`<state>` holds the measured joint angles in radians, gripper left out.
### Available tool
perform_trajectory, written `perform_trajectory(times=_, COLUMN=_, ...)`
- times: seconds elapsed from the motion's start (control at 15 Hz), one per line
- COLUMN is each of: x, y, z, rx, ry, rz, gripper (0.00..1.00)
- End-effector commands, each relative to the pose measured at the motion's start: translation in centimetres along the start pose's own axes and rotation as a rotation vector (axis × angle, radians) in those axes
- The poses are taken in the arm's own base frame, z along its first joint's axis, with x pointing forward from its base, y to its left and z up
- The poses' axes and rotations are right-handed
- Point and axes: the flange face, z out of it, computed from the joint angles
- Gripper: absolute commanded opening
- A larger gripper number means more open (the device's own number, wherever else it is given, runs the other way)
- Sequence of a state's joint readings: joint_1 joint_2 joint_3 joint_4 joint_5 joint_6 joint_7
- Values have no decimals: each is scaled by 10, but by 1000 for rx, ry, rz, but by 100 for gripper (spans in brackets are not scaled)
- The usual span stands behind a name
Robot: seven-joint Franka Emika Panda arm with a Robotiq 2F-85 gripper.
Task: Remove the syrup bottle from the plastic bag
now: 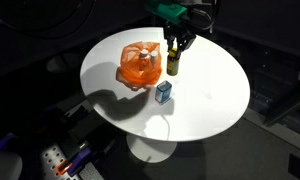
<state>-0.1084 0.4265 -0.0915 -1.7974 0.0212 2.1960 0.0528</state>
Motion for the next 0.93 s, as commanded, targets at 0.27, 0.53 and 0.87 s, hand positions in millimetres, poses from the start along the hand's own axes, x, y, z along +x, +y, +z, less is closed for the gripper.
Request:
perform_trajectory(times=0.27, x=28, y=0, z=31, rx=45, ry=23, rz=-113, gripper=20)
perform_trajectory(times=0.53, x=29, y=-4, z=48, rx=48, ry=16, rz=-214, gripper=20)
perform_trajectory(times=0.87, x=28, y=-10, z=62, rx=60, ry=-12, rz=-266, gripper=70)
